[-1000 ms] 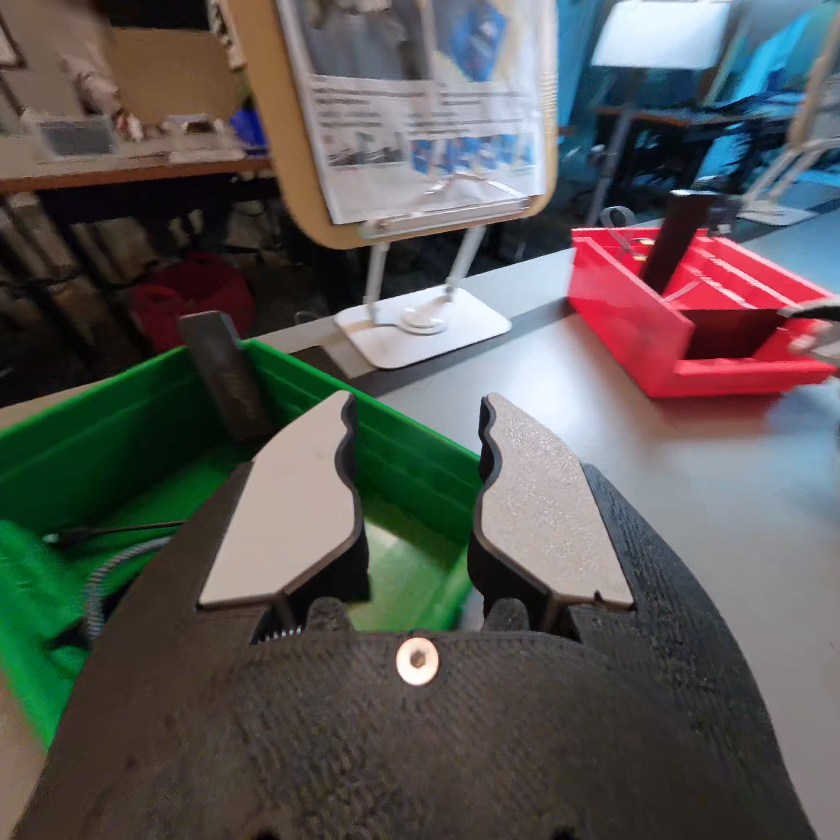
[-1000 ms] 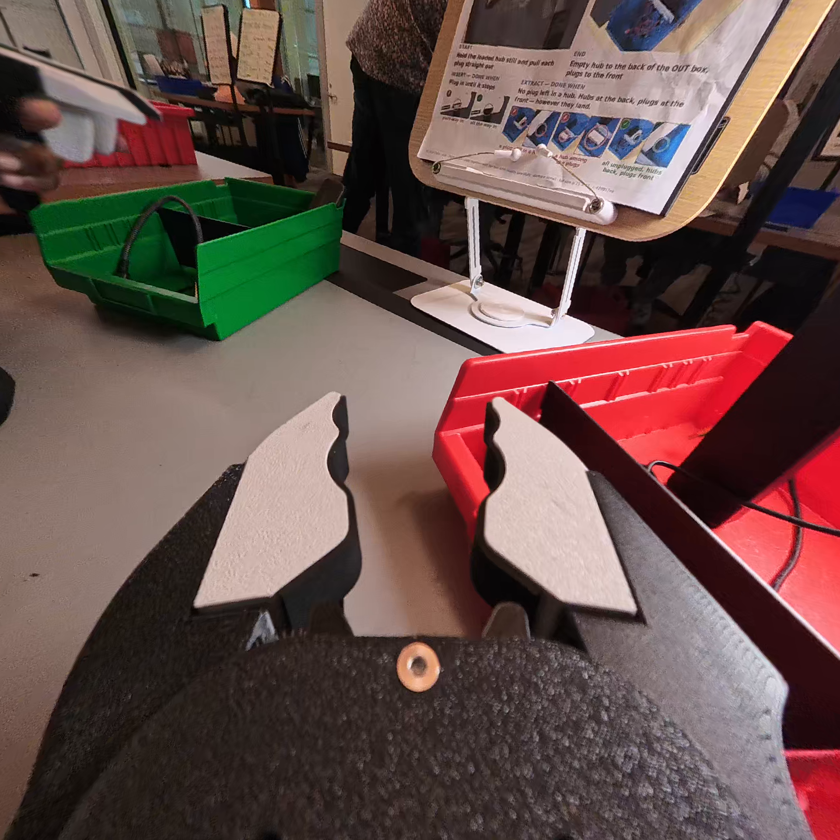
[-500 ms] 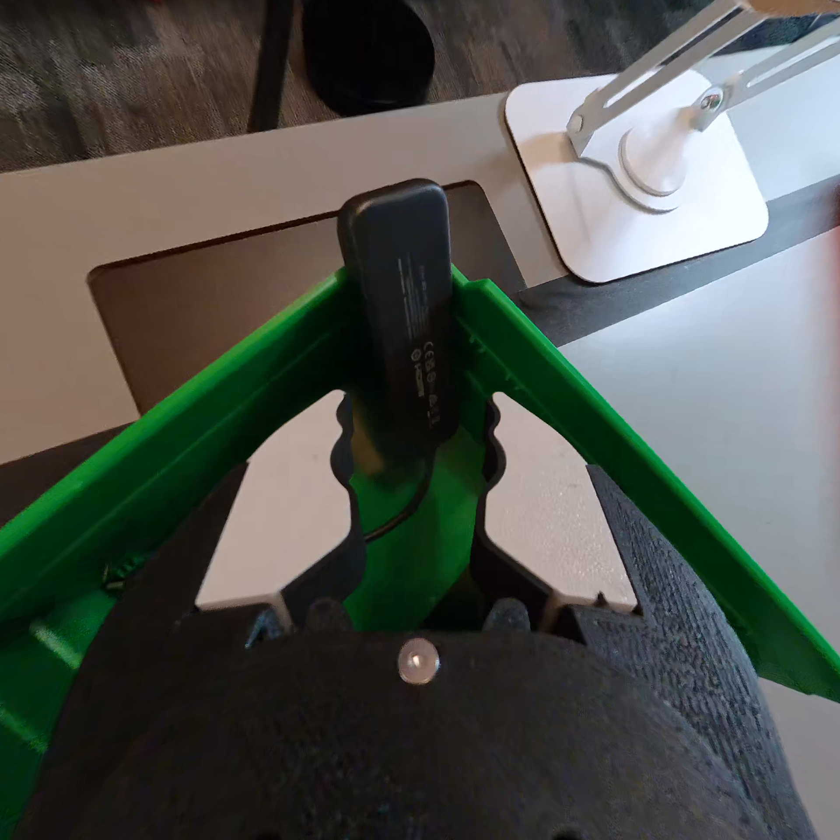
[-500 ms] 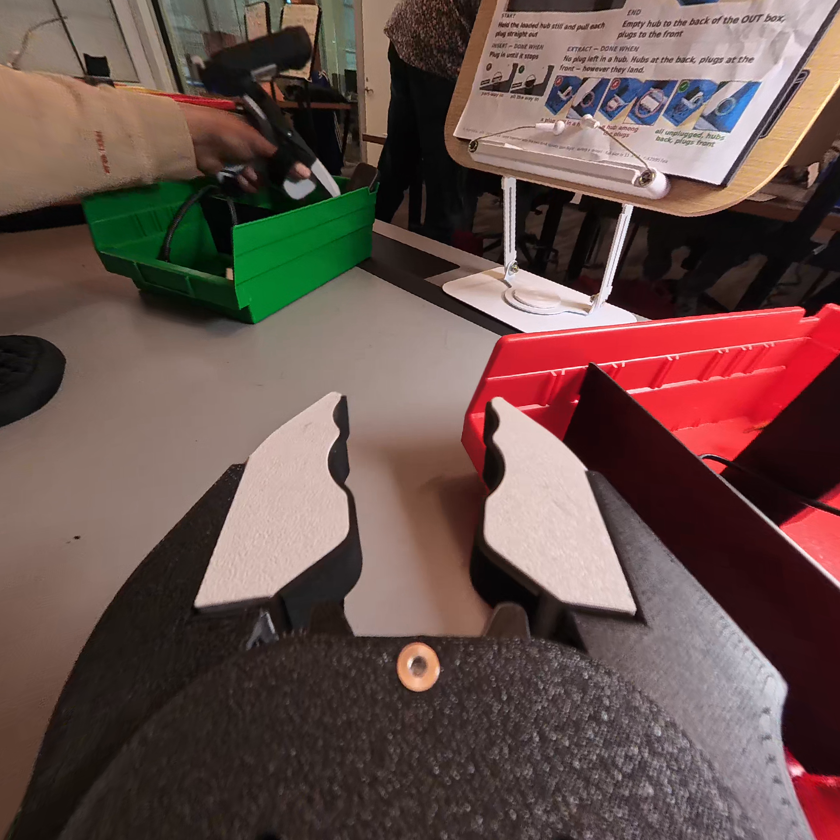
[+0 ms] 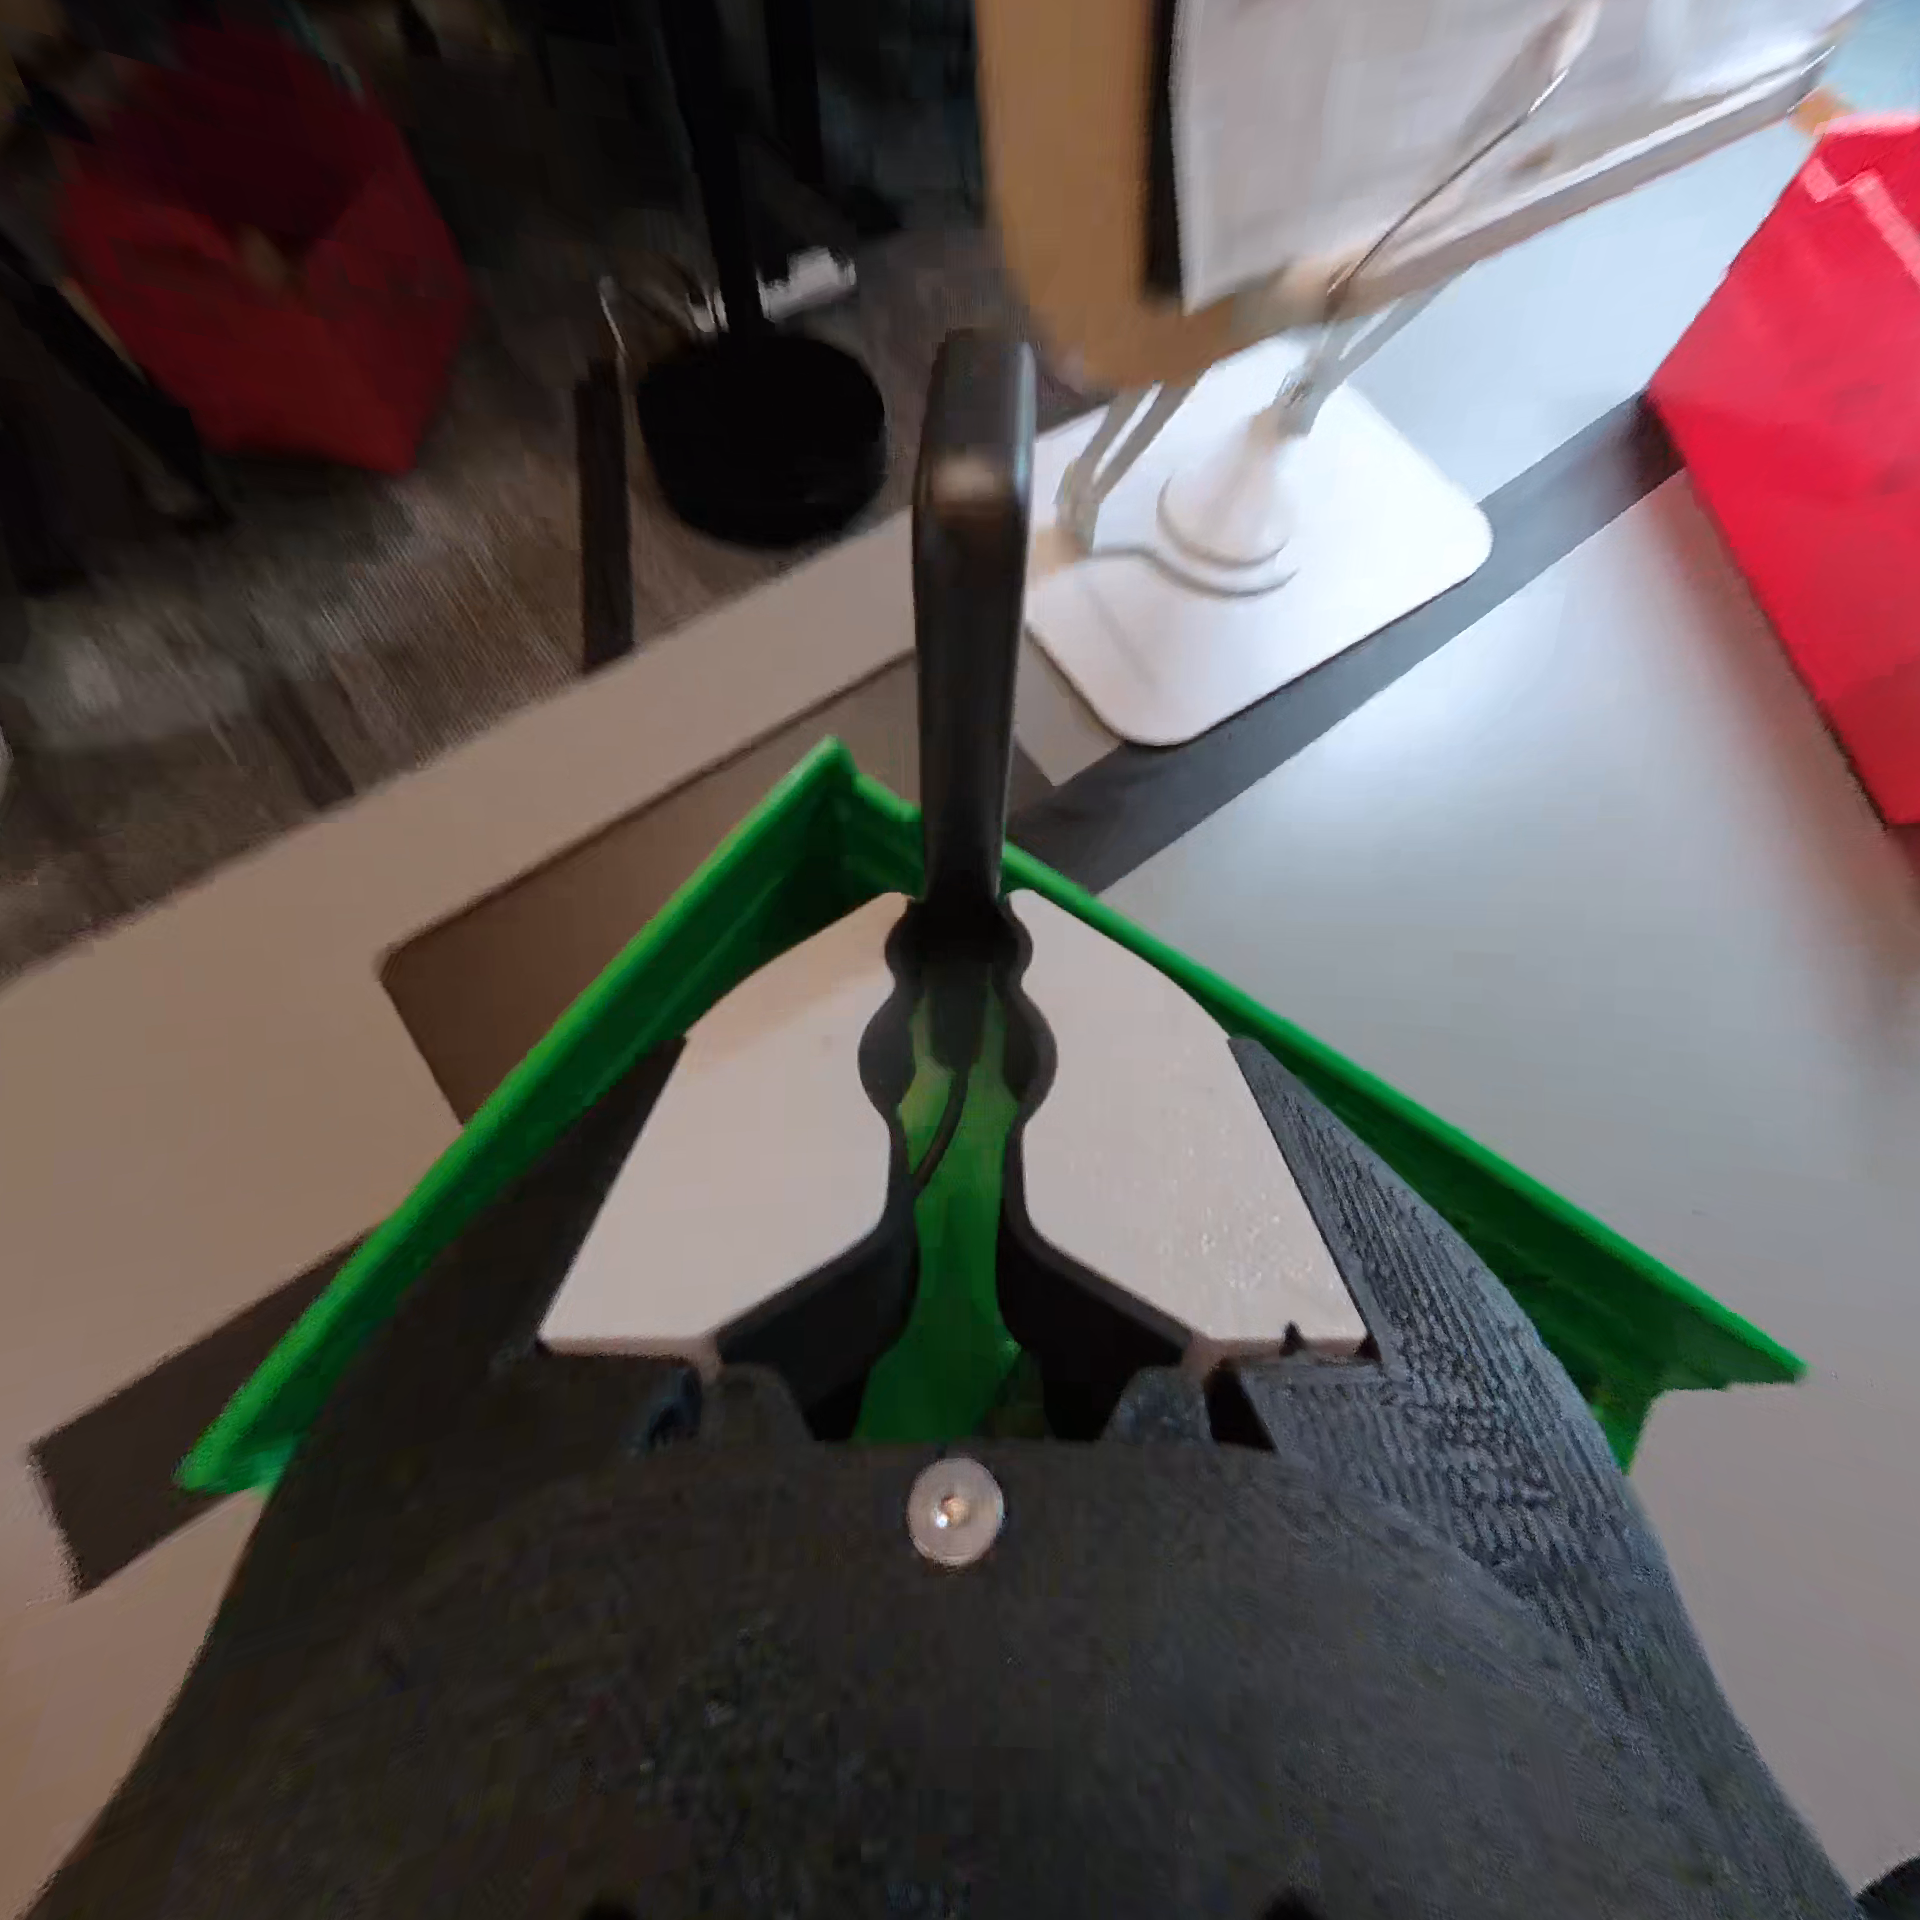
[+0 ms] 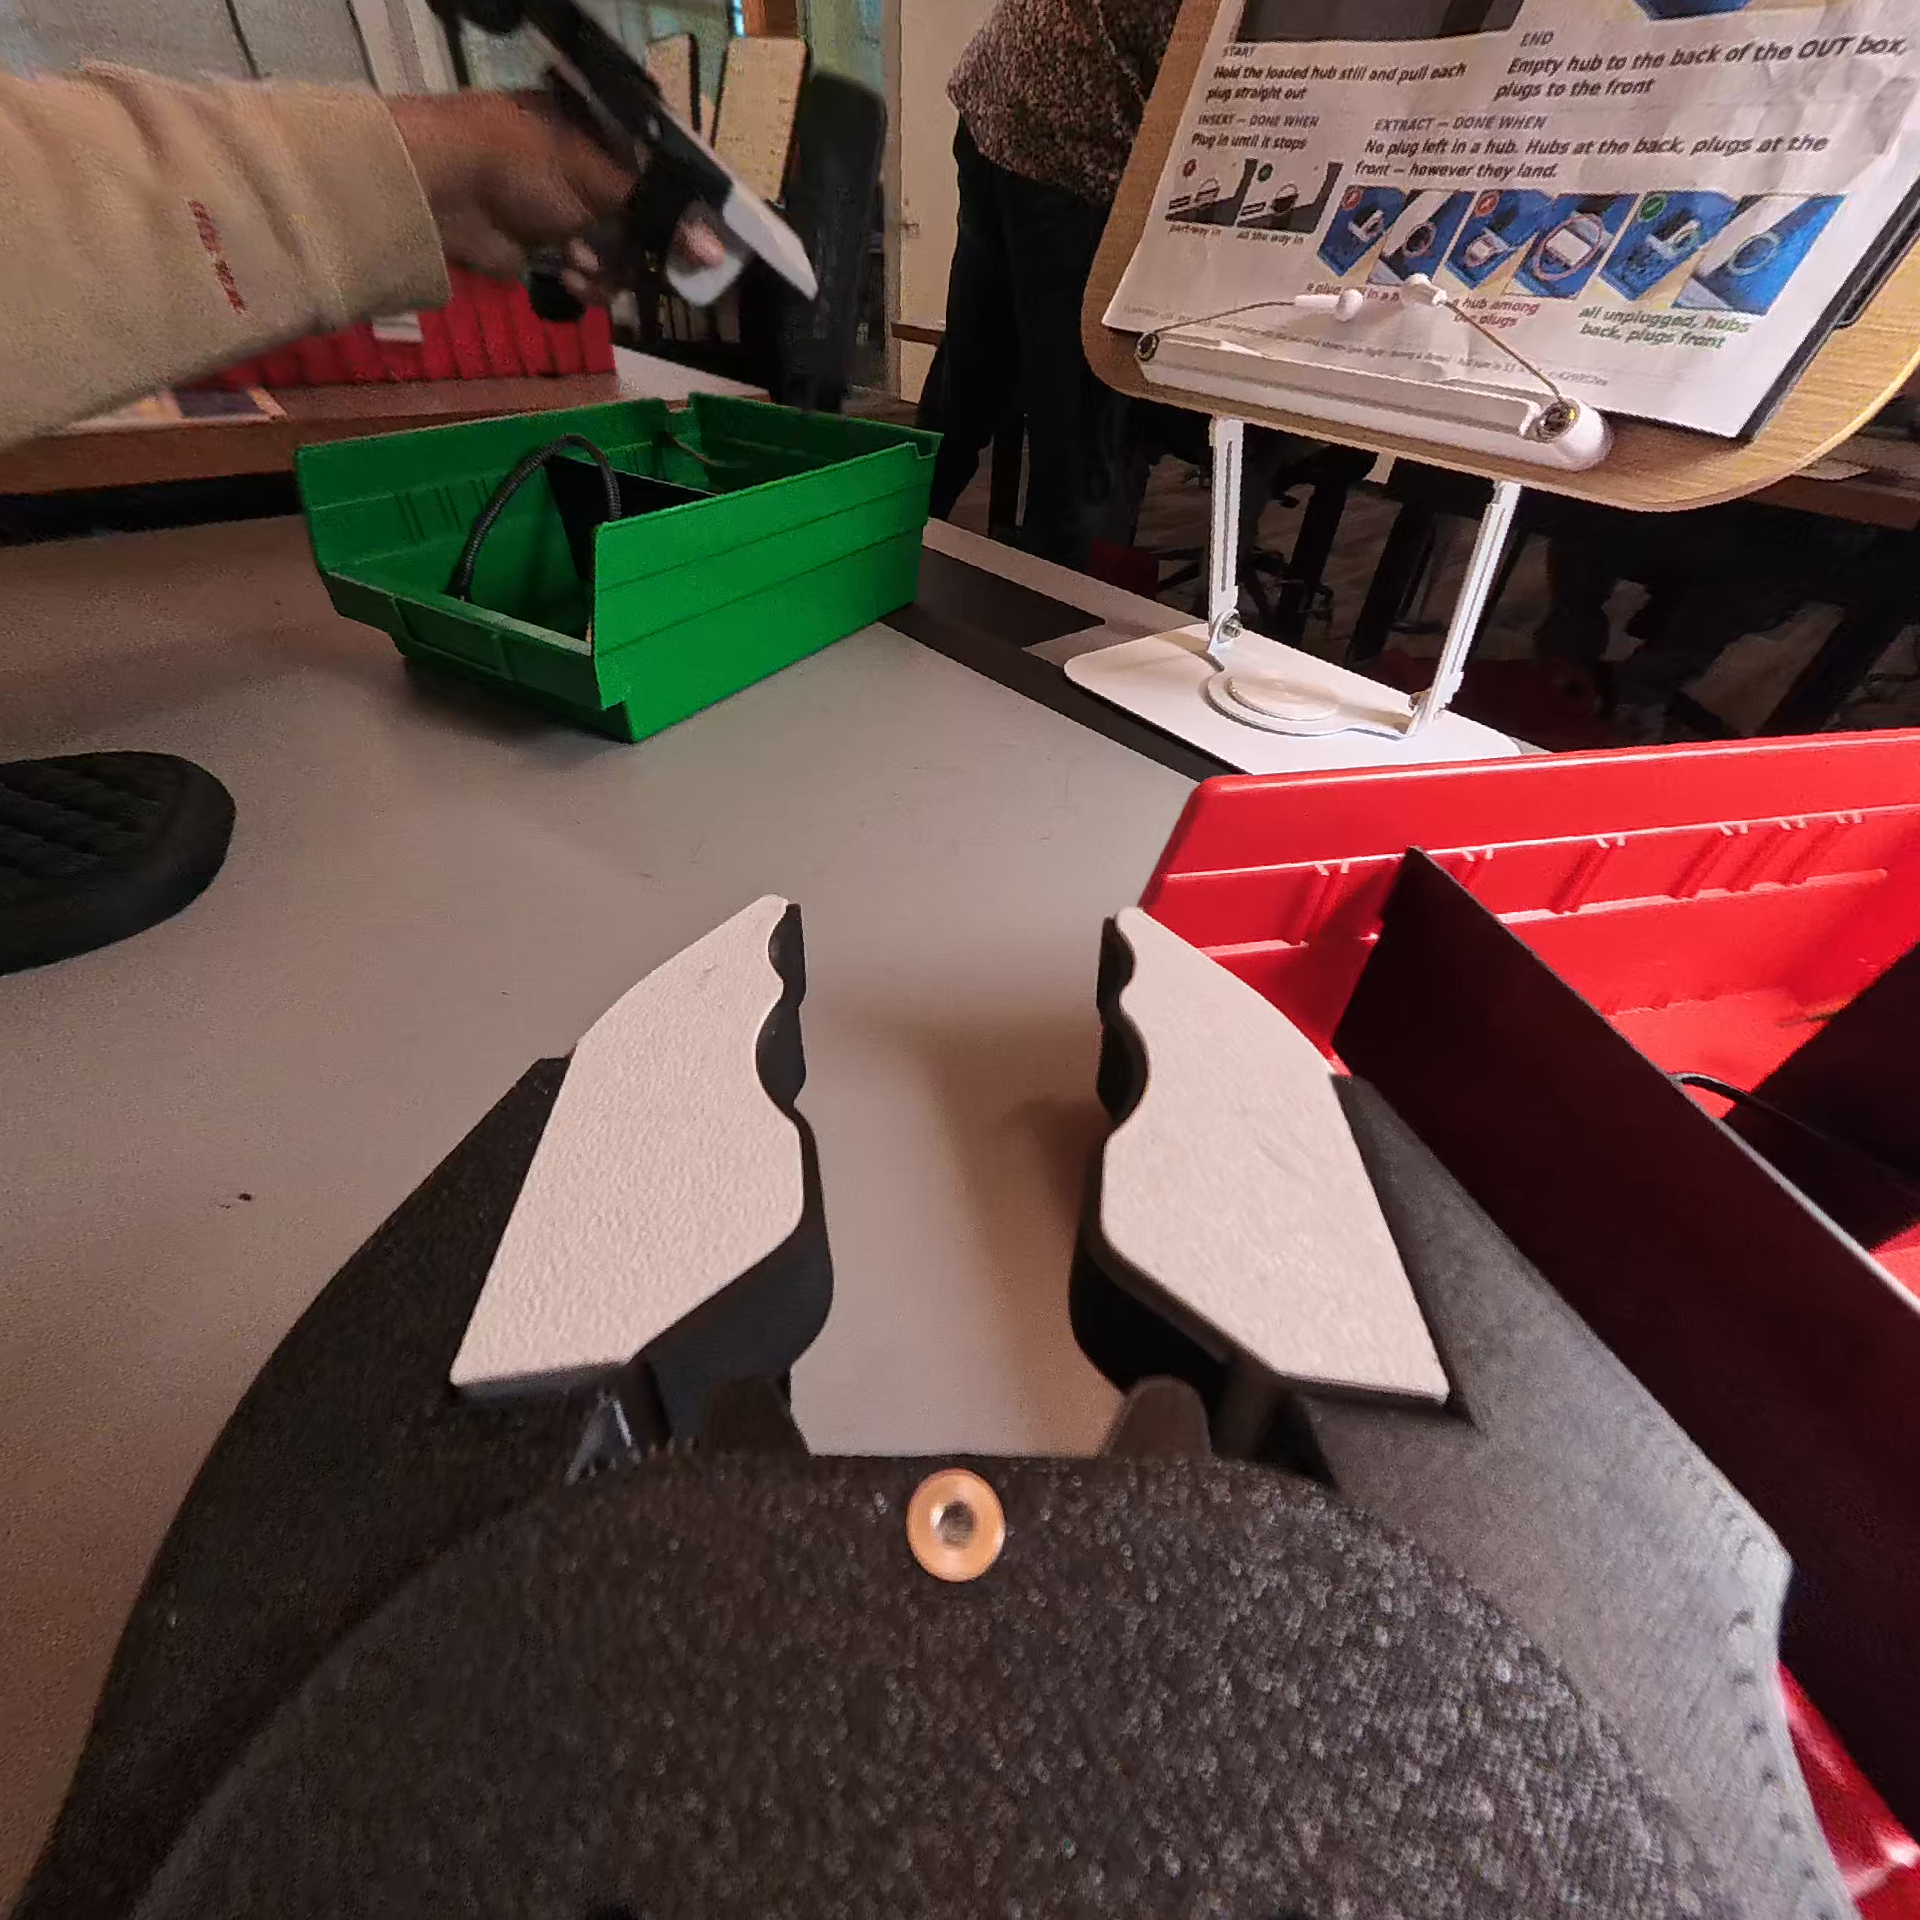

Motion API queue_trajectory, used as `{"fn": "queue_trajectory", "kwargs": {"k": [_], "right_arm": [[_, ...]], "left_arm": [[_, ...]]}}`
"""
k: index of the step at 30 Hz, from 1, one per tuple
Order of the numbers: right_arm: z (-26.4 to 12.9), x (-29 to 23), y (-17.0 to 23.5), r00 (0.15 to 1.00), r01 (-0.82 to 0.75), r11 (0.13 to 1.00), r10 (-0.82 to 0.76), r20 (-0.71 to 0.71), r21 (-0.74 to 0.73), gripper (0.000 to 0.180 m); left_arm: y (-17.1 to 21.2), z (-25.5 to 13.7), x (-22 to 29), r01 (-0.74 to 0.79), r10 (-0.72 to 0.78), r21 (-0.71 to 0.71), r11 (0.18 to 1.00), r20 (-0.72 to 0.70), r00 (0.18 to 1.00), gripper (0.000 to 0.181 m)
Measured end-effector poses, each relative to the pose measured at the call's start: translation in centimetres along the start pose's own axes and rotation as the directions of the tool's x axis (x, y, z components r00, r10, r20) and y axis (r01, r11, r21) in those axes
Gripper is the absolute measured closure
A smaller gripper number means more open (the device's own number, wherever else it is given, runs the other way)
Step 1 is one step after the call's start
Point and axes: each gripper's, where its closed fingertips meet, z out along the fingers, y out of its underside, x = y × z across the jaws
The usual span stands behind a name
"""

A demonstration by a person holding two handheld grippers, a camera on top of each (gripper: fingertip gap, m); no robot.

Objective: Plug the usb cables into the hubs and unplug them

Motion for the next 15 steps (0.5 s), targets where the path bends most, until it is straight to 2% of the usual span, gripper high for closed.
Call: {"fn": "queue_trajectory", "kwargs": {"k": [3,8,12,15], "right_arm": [[0.0,-0.2,-0.3,1.0,0.003,1.0,-0.003,-0.001,0.014,0.126],[0.1,-0.6,-0.7,1.0,-0.015,0.999,0.014,0.008,0.031,0.126],[0.2,-1.3,-1.1,0.999,-0.021,0.999,0.02,0.038,0.046,0.126],[0.1,-2.3,-2.0,0.997,-0.005,0.996,-0.002,0.075,0.089,0.127]], "left_arm": [[-4.7,-4.9,2.8,-0.128,0.122,0.156,0.979,0.047,0.991,0.169],[-10.5,-13.0,11.5,-0.286,0.297,0.404,0.869,0.036,0.954,0.168],[-11.0,-17.1,20.3,-0.302,0.414,0.538,0.787,-0.096,0.905,0.168],[-8.8,-18.5,26.7,-0.224,0.464,0.612,0.758,-0.266,0.845,0.168]]}}
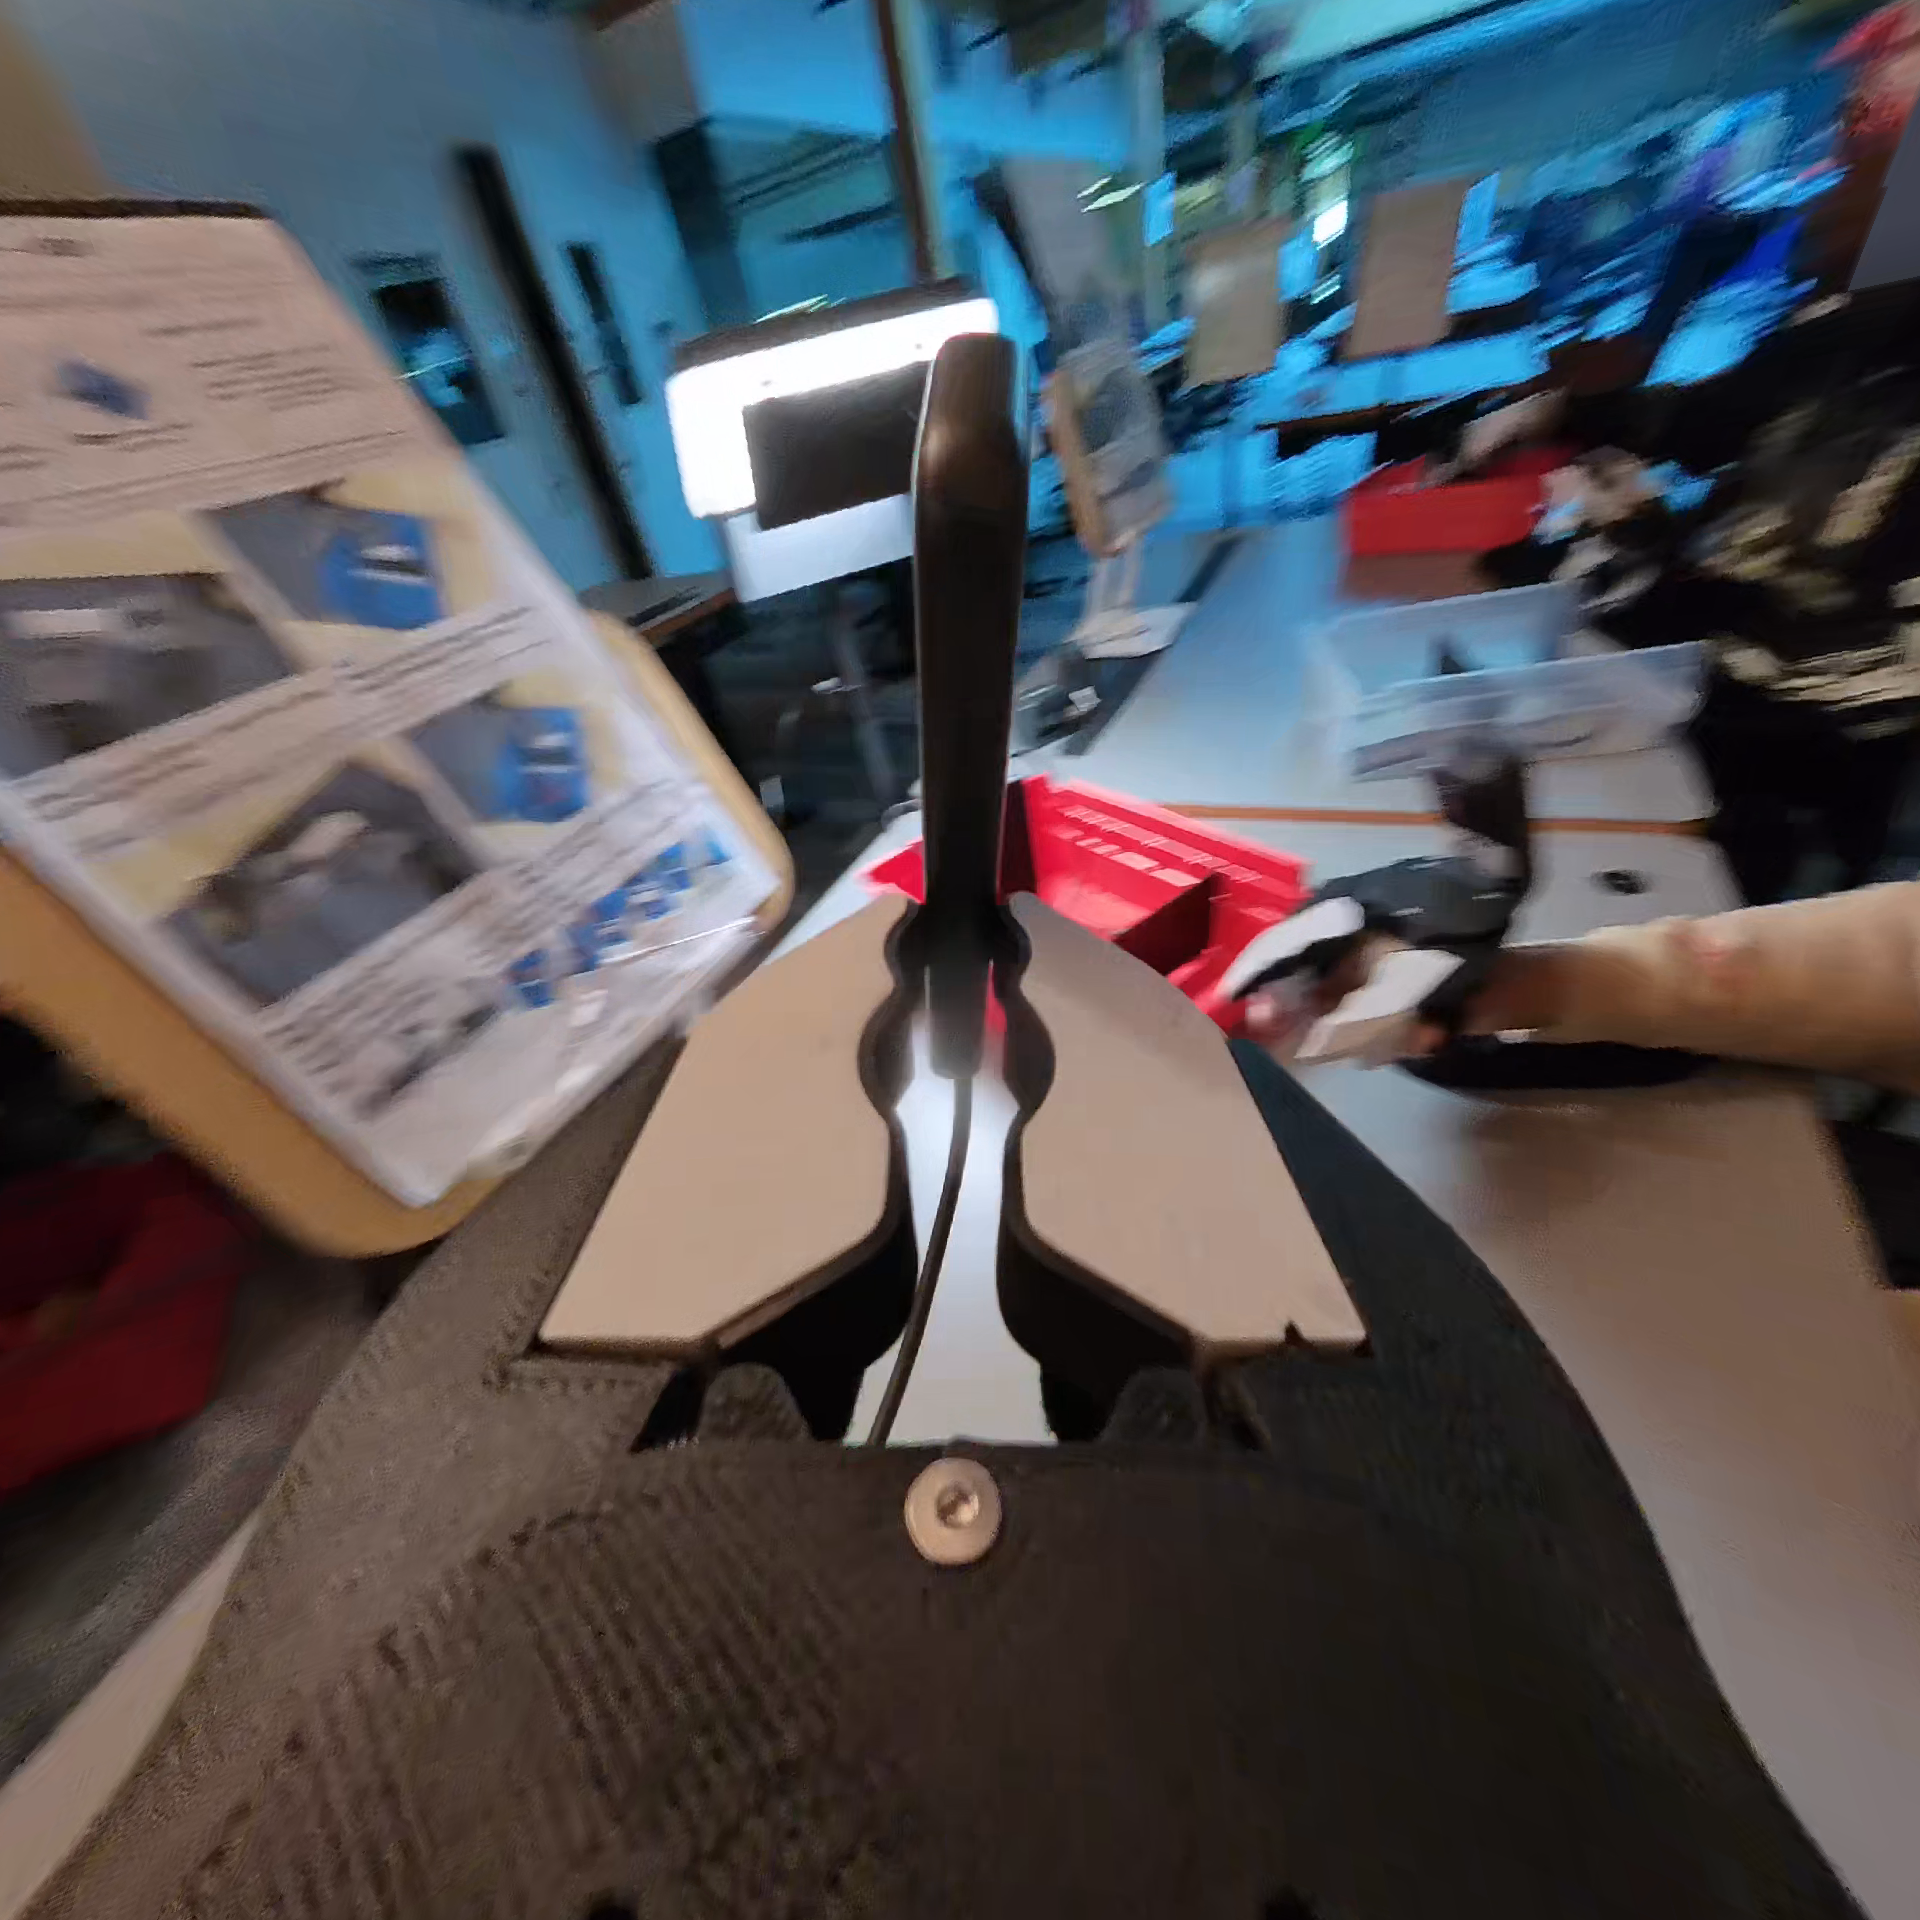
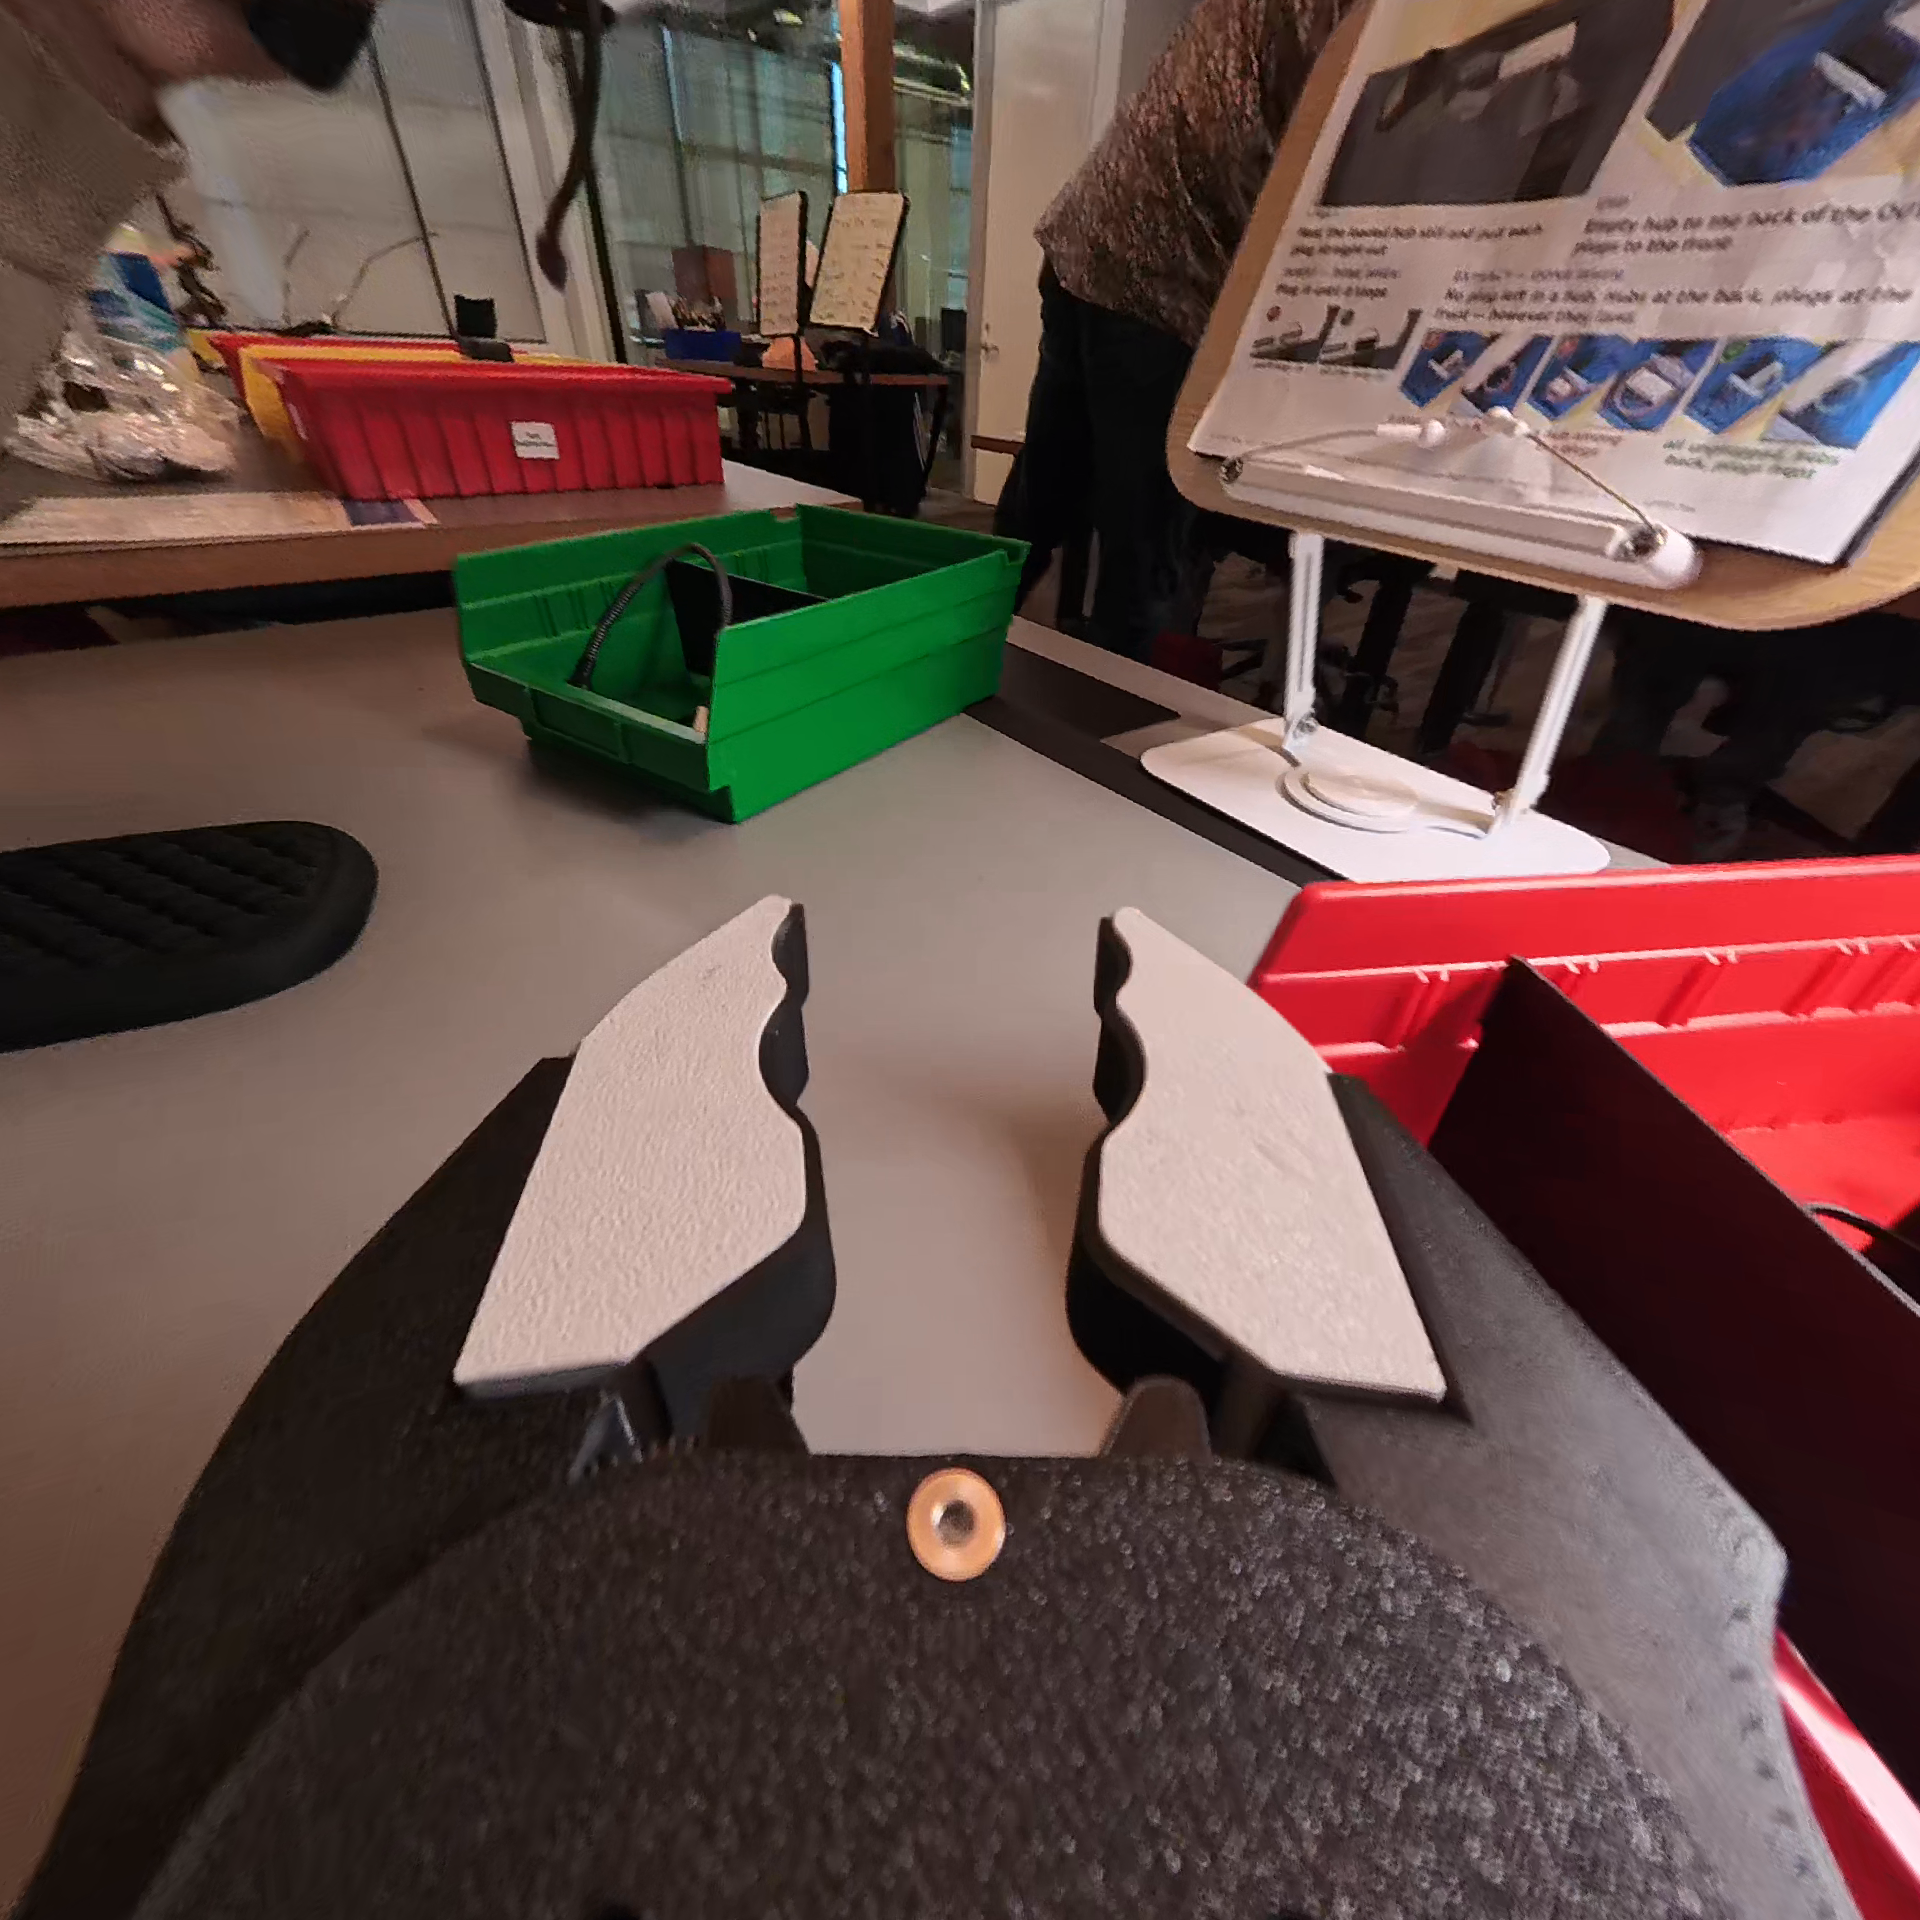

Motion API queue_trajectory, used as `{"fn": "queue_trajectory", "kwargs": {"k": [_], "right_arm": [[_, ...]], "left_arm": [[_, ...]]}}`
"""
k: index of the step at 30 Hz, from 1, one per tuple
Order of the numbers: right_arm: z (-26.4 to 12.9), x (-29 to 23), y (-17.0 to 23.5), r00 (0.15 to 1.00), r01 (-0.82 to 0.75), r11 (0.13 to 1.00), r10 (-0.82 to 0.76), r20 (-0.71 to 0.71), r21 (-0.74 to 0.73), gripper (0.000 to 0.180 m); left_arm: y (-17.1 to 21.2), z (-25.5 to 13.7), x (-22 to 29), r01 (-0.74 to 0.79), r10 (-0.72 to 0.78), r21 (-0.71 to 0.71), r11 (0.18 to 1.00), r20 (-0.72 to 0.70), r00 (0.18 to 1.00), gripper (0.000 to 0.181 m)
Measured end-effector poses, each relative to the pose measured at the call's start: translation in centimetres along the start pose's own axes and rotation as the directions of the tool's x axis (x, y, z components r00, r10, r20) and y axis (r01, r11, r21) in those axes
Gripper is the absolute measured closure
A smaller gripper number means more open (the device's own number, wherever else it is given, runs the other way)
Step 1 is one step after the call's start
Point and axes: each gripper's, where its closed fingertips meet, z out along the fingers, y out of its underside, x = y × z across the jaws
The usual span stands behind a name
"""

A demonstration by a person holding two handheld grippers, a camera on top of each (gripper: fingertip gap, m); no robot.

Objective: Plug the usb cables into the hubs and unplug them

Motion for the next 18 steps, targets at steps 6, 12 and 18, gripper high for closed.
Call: {"fn": "queue_trajectory", "kwargs": {"k": [6,12,18], "right_arm": [[0.3,-4.8,-2.7,0.982,-0.001,0.994,-0.02,0.19,0.11,0.129],[0.9,-11.7,-5.8,0.912,-0.067,0.977,-0.022,0.409,0.201,0.13],[2.1,-13.9,-4.1,0.902,-0.047,0.984,-0.034,0.431,0.174,0.165]], "left_arm": [[4.9,1.6,11.6,0.201,-0.105,0.202,0.958,-0.408,0.907,0.169],[11.0,4.6,15.3,0.397,-0.222,0.231,0.888,-0.54,0.812,0.169],[14.1,6.2,17.6,0.43,-0.245,0.192,0.882,-0.593,0.767,0.169]]}}
